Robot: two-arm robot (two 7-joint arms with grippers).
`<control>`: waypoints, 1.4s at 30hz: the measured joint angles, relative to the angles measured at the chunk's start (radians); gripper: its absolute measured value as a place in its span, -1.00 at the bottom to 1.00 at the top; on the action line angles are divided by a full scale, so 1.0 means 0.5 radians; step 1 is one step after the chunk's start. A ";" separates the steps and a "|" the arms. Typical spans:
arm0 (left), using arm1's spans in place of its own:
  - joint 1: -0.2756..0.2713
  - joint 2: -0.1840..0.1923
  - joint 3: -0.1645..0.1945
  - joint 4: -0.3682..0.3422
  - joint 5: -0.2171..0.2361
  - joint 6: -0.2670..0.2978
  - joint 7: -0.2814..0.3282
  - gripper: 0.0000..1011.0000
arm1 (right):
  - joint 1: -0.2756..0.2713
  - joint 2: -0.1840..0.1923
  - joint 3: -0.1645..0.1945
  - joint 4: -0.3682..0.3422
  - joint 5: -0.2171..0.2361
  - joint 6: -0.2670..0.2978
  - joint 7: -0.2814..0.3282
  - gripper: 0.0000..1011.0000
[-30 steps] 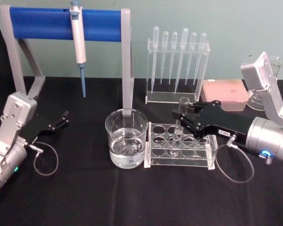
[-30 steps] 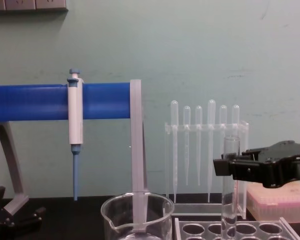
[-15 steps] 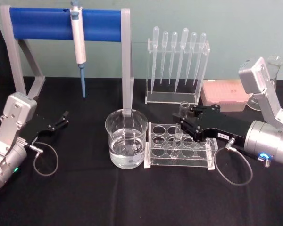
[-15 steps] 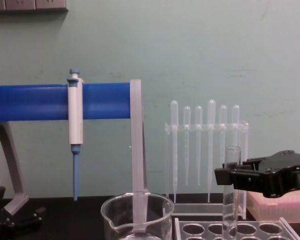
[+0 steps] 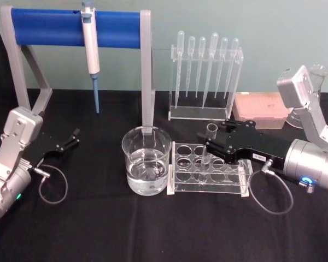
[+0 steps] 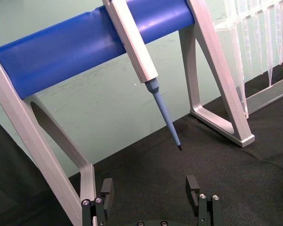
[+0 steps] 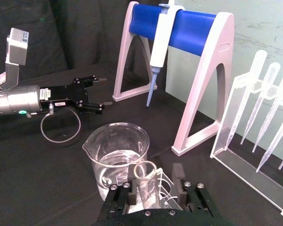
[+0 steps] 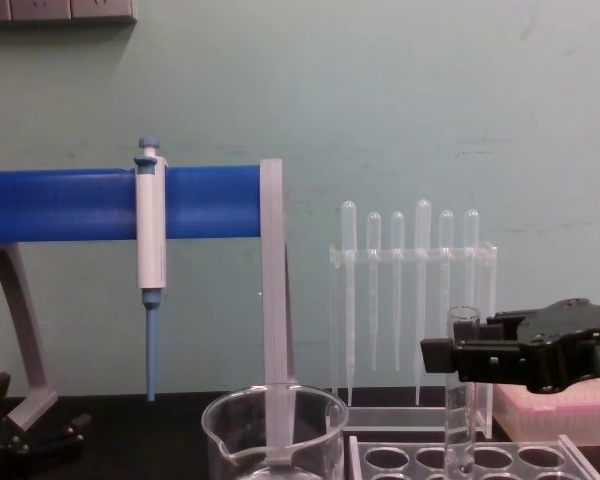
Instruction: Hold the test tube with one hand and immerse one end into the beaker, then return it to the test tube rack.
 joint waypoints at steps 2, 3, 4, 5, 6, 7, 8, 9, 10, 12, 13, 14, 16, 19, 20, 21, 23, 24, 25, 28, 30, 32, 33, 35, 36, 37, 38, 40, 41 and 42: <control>0.000 0.000 0.000 0.000 0.000 0.000 0.000 0.98 | 0.000 0.000 0.000 0.000 0.000 0.000 0.000 0.00; 0.000 0.000 0.000 0.000 0.000 0.000 0.000 0.98 | 0.001 0.001 0.000 -0.001 0.000 0.000 -0.001 0.04; 0.000 0.000 0.000 0.000 0.000 0.000 0.000 0.98 | 0.001 0.001 0.000 -0.001 0.000 0.000 -0.001 0.12; 0.000 0.000 0.000 0.000 0.000 0.000 0.000 0.98 | 0.001 0.001 0.000 -0.001 0.000 0.001 -0.001 0.19; 0.000 0.000 0.000 0.000 0.000 0.000 0.000 0.98 | 0.001 0.001 0.000 -0.002 0.000 0.001 -0.001 0.30; 0.000 0.000 0.000 0.000 0.000 0.000 0.000 0.98 | 0.001 0.001 0.000 -0.002 0.000 0.001 -0.001 0.30; 0.000 0.000 0.000 0.000 0.000 0.000 0.000 0.98 | 0.001 0.001 0.000 -0.002 0.000 0.001 -0.001 0.40; 0.000 0.000 0.000 0.000 0.000 0.000 0.000 0.98 | 0.001 0.001 0.000 -0.002 0.000 0.001 -0.001 0.44; 0.000 0.000 0.000 0.000 0.000 0.000 0.000 0.98 | -0.001 0.003 0.009 -0.017 0.000 -0.007 -0.001 0.55; 0.000 0.000 0.000 0.000 0.000 0.000 0.000 0.98 | -0.006 0.005 0.023 -0.038 0.000 -0.021 -0.002 0.62; 0.000 0.000 0.000 0.000 0.000 0.000 0.000 0.98 | -0.009 0.007 0.031 -0.051 0.001 -0.028 -0.002 0.66; 0.000 0.000 0.000 0.000 0.000 0.000 0.000 0.98 | -0.015 0.010 0.048 -0.079 0.003 -0.040 -0.008 0.76; 0.000 0.000 0.000 0.000 0.000 0.000 0.000 0.98 | -0.021 0.012 0.065 -0.103 0.007 -0.049 -0.016 0.86; 0.000 0.000 0.000 0.000 0.000 0.000 0.000 0.98 | -0.038 0.013 0.104 -0.156 0.017 -0.067 -0.044 0.97; 0.000 0.000 0.000 0.000 0.000 0.000 0.000 0.98 | -0.053 0.011 0.129 -0.183 0.021 -0.080 -0.068 0.98; 0.000 0.000 0.000 0.000 0.000 0.000 0.000 0.98 | -0.061 0.009 0.142 -0.194 0.023 -0.089 -0.083 0.98; 0.000 0.000 0.000 0.000 0.000 0.000 0.000 0.98 | -0.095 -0.004 0.183 -0.231 0.024 -0.116 -0.139 0.98; 0.000 0.000 0.000 0.000 0.000 0.000 0.000 0.98 | -0.107 -0.009 0.199 -0.240 0.023 -0.125 -0.161 0.98; 0.000 0.000 0.000 0.000 0.000 0.000 0.000 0.98 | -0.118 -0.015 0.213 -0.248 0.022 -0.132 -0.179 0.98; 0.000 0.000 0.000 0.000 0.000 0.000 0.000 0.98 | -0.177 -0.050 0.276 -0.265 -0.007 -0.161 -0.293 0.98; 0.000 0.000 0.000 0.000 0.000 0.000 0.000 0.98 | -0.223 -0.081 0.319 -0.265 -0.038 -0.183 -0.380 0.98; 0.000 0.000 0.000 0.000 0.000 0.000 0.000 0.98 | -0.274 -0.115 0.362 -0.259 -0.082 -0.216 -0.480 0.98; 0.000 0.000 0.000 0.000 0.000 0.000 0.000 0.98 | -0.290 -0.127 0.375 -0.254 -0.099 -0.229 -0.516 0.98; 0.000 0.000 0.000 0.000 0.000 0.000 0.000 0.98 | -0.323 -0.151 0.398 -0.241 -0.136 -0.252 -0.585 0.98; 0.000 0.000 0.000 0.000 0.000 0.000 0.000 0.98 | -0.338 -0.163 0.410 -0.233 -0.156 -0.261 -0.618 0.98; 0.000 0.000 0.000 0.000 0.000 0.000 0.000 0.98 | -0.366 -0.187 0.430 -0.214 -0.195 -0.272 -0.689 0.98; 0.000 0.000 0.000 0.000 0.000 0.000 0.000 0.98 | -0.377 -0.197 0.438 -0.203 -0.215 -0.275 -0.721 0.98; 0.000 0.000 0.000 0.000 0.000 0.000 0.000 0.98 | -0.407 -0.224 0.462 -0.177 -0.265 -0.276 -0.807 0.98; 0.000 0.000 0.000 0.000 0.000 0.000 0.000 0.98 | -0.416 -0.234 0.468 -0.167 -0.281 -0.274 -0.836 0.98; 0.000 0.000 0.000 0.000 0.000 0.000 0.000 0.98 | -0.424 -0.243 0.475 -0.156 -0.297 -0.268 -0.863 0.98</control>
